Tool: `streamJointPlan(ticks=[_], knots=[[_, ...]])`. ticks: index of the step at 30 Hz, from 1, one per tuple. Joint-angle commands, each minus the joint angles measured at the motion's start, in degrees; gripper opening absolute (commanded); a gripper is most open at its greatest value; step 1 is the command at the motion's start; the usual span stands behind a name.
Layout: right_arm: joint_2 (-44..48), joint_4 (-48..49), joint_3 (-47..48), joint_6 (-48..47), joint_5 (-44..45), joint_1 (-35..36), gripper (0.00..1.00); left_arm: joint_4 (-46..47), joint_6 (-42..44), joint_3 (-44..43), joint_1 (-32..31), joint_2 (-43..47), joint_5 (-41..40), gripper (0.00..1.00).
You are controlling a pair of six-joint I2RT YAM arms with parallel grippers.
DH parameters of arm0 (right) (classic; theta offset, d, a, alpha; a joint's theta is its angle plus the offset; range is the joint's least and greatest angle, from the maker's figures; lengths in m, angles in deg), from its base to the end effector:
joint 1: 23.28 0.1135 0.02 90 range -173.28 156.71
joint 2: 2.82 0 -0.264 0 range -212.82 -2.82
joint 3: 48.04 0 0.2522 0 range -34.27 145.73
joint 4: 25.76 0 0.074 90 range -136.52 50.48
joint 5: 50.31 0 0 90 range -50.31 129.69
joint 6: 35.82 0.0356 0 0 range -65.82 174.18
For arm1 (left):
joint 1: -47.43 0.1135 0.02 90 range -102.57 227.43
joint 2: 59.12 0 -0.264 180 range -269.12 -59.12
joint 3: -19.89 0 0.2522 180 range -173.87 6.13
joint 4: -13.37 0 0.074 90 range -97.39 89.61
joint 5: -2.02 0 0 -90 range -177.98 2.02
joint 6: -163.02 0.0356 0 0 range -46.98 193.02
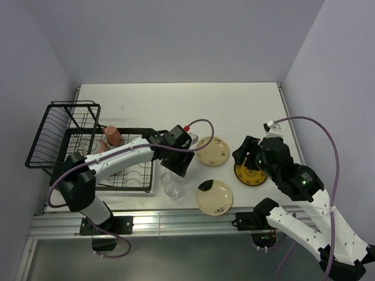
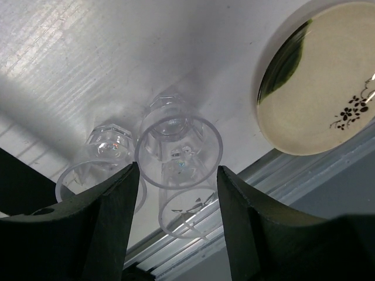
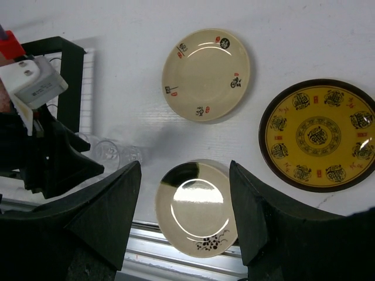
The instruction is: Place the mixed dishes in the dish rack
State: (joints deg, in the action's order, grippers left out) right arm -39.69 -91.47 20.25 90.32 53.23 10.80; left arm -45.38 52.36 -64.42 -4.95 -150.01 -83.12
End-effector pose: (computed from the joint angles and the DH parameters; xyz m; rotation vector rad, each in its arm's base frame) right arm 0.0989 0.0568 0.3422 0.1760 2.1783 0.4511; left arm 0.1931 -0.2556 0.2491 0.7927 2.6950 -0.4613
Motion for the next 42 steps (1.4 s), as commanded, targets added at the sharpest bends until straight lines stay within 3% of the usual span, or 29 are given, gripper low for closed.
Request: streamJointPlan(ticks=[1, 23, 33, 37, 42], knots=[[1.1, -0.4, 1.1, -1.0, 2.1, -0.4, 0.69, 1.4, 0.7, -2.9, -0.3, -0.9, -1.9, 0.61], [2.9, -1.5, 1.1, -2.7, 4.1, -0.5, 0.74, 2.1, 3.1, -2.7, -0.3, -7.8, -4.6, 0.55], [0.7, -1.1, 2.8, -2.4, 2.6, -0.5, 0.74, 2.8, 6.8, -4.4, -0.3, -10.4, -5.5, 0.26], [-0.7, -2.1, 4.8, -1.8, 1.5, -0.6, 0.74, 2.9, 6.6, -6.2, -0.3, -10.7, -5.4, 0.01], [-5.1, -5.4, 9.5, 0.2, -3.7, -0.9, 0.75, 3.7, 5.4, -12.8, -0.1, -6.7, -7.4, 0.0]])
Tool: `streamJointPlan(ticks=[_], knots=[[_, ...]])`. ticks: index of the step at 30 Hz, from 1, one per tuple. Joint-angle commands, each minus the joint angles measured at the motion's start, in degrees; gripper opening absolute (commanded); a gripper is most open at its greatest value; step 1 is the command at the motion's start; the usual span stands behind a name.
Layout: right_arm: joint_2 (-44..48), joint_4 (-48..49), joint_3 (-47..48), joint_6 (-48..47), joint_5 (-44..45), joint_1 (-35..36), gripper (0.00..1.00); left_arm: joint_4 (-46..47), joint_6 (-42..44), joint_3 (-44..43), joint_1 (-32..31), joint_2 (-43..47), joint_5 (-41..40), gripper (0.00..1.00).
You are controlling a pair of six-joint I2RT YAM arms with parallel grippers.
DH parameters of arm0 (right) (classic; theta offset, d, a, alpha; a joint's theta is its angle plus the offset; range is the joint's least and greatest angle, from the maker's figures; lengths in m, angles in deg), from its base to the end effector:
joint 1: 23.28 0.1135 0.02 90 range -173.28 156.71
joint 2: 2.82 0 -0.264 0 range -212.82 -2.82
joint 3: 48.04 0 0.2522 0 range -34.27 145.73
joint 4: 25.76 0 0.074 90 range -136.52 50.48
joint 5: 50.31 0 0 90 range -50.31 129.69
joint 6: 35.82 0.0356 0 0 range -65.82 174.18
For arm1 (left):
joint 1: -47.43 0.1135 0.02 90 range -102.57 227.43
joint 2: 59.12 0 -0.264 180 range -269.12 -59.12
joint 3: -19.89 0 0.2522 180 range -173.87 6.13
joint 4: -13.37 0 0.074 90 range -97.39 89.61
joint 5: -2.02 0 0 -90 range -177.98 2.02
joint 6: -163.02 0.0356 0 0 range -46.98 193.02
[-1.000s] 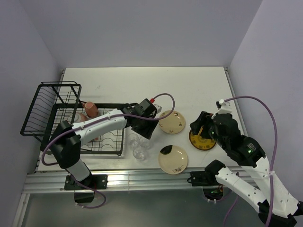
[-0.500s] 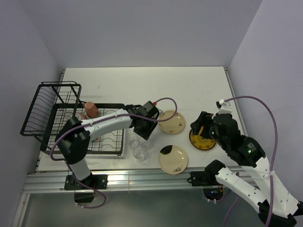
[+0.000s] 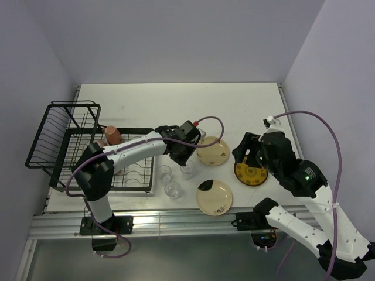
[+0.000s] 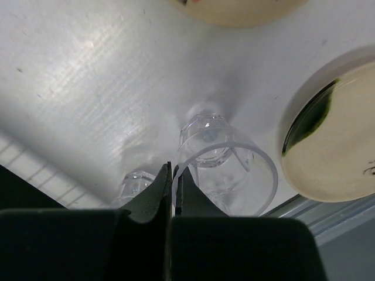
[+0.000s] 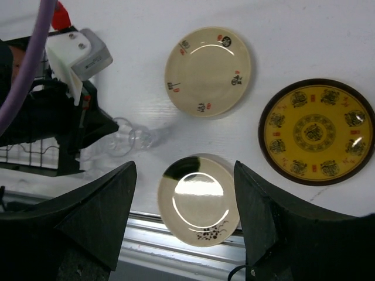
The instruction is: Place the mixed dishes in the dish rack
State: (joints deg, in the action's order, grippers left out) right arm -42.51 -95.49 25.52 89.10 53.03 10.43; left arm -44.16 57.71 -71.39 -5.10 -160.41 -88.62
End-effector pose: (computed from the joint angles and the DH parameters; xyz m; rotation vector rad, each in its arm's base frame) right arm 0.0996 0.0566 0.3590 0.1551 2.2035 0.4223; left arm 0.2205 -0.2870 0.2273 0.8890 2.6499 -0.2967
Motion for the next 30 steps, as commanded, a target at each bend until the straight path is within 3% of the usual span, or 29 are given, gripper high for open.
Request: streamJointPlan(ticks=[1, 7, 8, 11, 12, 14, 17, 20, 23, 30], knots=[[-2.9, -1.4, 5.0, 1.8, -5.0, -0.7, 0.75, 2.5, -0.3, -7.4, 0.5, 5.4, -2.0, 0.0], [-8.0, 2.5, 8.2, 5.2, -24.5, -4.4, 0.81, 8.2, -8.3, -15.1, 4.6, 15.0, 2.3, 0.0], [-8.7, 4.4, 7.2, 6.8, -33.7, -5.6, 0.82, 11.0, -11.4, -12.9, 5.6, 17.1, 5.7, 0.0], [-7.3, 17.7, 1.2, 13.8, -47.1, -10.6, 0.84, 25.9, -16.5, -4.4, 8.5, 26.2, 10.6, 0.0], [-6.8, 26.0, -0.4, 20.4, -52.9, -12.1, 0.85, 32.7, -17.3, -2.4, 9.1, 30.2, 12.0, 0.0], [-5.8, 35.0, -4.5, 30.8, -56.7, -12.7, 0.86, 37.9, -18.8, 3.1, 9.4, 33.5, 12.9, 0.0], [-6.4, 47.8, -7.1, 42.4, -58.7, -12.9, 0.86, 45.2, -20.1, 8.8, 9.5, 39.1, 12.0, 0.0], [-7.3, 70.0, -11.7, 58.0, -58.2, -12.9, 0.86, 47.2, -19.9, 11.2, 9.5, 41.9, 11.0, 0.0], [-9.4, 75.1, -11.7, 65.7, -54.2, -12.4, 0.85, 48.9, -20.3, 12.6, 9.5, 43.7, 9.3, 0.0], [-15.1, 78.6, -4.4, 69.5, -49.6, -11.0, 0.84, 51.2, -20.9, 11.7, 9.4, 42.9, 8.0, 0.0]])
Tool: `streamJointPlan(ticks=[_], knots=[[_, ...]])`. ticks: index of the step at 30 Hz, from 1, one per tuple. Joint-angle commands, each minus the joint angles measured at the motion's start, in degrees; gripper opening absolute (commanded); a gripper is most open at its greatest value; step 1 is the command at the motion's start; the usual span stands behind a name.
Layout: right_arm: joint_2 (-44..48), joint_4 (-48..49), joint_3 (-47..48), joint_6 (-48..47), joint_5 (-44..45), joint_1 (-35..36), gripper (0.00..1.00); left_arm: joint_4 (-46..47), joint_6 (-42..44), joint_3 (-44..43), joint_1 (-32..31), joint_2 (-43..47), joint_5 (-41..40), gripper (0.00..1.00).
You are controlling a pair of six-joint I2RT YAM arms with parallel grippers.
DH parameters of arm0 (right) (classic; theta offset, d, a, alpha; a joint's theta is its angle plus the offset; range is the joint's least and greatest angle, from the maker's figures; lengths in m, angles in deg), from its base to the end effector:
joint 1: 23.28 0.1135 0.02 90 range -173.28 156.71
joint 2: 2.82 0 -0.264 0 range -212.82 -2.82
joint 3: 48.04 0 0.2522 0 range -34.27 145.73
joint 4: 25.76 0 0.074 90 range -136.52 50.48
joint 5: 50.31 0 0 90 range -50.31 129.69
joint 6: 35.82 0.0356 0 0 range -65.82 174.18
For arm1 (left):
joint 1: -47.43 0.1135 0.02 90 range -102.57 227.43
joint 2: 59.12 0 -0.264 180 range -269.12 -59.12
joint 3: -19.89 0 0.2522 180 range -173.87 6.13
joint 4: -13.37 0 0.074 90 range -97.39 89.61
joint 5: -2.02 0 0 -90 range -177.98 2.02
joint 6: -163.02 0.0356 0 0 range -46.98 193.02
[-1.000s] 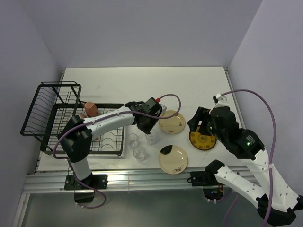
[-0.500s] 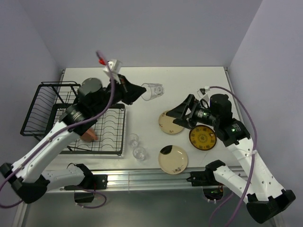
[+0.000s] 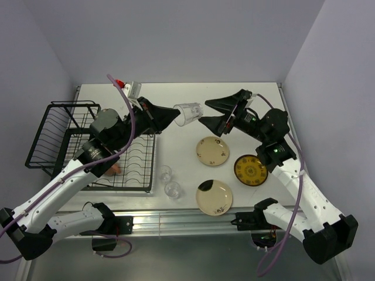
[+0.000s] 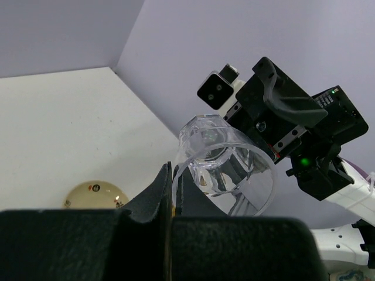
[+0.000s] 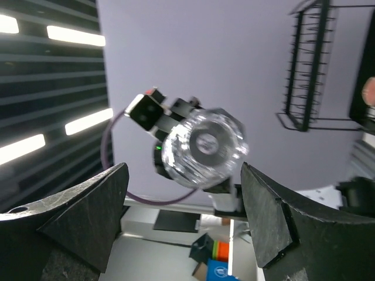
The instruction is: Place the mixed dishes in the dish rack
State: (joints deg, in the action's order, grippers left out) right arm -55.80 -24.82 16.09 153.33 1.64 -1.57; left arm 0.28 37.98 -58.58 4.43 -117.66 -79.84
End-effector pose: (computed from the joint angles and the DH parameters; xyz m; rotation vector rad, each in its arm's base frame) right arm 0.1854 0.0974 0.3944 0.4905 1.7541 2.0875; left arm 0.1631 -0.1590 0.4377 0.2341 1.5544 -1.1986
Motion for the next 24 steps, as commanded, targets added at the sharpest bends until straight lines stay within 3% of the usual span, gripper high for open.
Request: streamJointPlan(ticks=[1, 24], knots=[[-2.4, 8.2, 5.4, 5.3, 1.8, 1.2, 0.84, 7.2, -1.3, -1.1, -0.2, 0.1, -0.8, 0.0], [-8.9, 5.1, 10.9, 1.8, 1.4, 3.5, 0.75, 10.0, -2.2, -1.1, -0.6, -0.9, -0.1, 0.0]])
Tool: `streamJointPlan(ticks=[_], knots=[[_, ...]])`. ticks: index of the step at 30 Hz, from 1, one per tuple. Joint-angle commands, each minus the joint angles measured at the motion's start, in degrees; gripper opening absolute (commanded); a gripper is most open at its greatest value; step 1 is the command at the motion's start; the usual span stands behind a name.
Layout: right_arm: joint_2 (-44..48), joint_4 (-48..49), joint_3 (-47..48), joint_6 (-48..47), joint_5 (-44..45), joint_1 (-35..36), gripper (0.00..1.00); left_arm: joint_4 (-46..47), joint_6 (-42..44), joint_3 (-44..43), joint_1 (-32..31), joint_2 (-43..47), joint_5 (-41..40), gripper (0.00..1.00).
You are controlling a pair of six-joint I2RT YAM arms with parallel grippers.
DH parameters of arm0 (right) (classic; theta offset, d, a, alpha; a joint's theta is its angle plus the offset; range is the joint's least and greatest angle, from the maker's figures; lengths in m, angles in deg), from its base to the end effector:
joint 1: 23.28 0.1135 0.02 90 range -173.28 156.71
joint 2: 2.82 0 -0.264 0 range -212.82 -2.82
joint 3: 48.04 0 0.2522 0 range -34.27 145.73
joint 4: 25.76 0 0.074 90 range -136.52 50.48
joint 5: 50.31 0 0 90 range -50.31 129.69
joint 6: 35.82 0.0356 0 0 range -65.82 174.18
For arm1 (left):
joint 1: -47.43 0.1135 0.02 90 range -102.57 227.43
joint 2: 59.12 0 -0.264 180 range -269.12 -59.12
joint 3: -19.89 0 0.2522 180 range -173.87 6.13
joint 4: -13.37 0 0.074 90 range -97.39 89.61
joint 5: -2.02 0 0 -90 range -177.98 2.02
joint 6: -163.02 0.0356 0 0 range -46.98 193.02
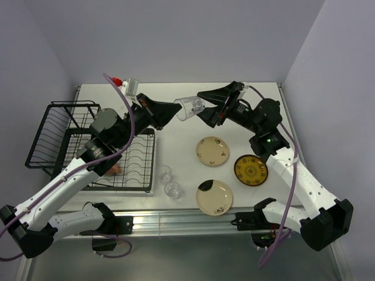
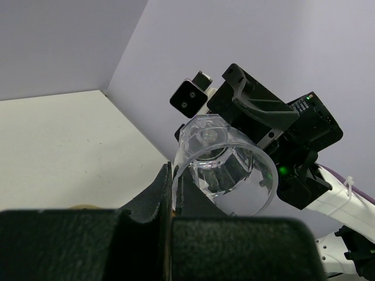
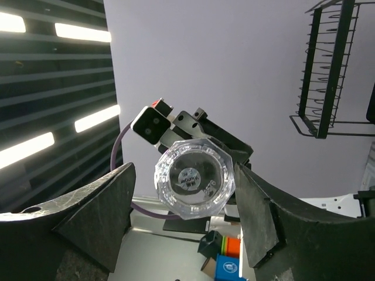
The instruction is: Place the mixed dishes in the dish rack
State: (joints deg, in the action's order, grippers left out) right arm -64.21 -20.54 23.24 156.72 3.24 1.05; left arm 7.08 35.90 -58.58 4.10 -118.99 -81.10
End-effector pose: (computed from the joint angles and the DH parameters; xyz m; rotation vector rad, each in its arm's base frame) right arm 0.2110 0.1186 0.4153 0.4882 1.7210 2.1614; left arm 0.1668 -0.1632 0.4456 0.1892 1.4619 -1.2463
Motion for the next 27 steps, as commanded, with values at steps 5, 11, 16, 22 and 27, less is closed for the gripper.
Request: streamJointPlan(ticks=[5, 11, 16, 22, 27], knots=[[-1.7, -0.3, 4.8, -3.4, 0.4, 2.4, 0.68, 2.7, 0.0, -1.1, -0.4, 0.6, 1.1, 0.0], [-1.7, -2.9, 6.5, -6.1, 0.9, 4.0, 0.24, 0.5, -0.2, -1.3, -0.3, 0.9, -0.4, 0.0], [-2.8, -13.7, 11.5, -15.7, 2.3, 4.1, 0.0, -7.9, 0.3, -2.5, -0.3, 3.4, -6.6, 0.71], [-9.9, -34.8, 27.4, -39.8, 11.1, 4.2, 0.0, -25.4, 2.0, -5.6, -0.9, 11.0, -22.7, 0.99], [-15.9, -37.8, 32.5, -51.4, 20.1, 5.8, 0.0, -42.3, 3.1, -10.7, -1.7, 15.1, -30.8, 0.99]])
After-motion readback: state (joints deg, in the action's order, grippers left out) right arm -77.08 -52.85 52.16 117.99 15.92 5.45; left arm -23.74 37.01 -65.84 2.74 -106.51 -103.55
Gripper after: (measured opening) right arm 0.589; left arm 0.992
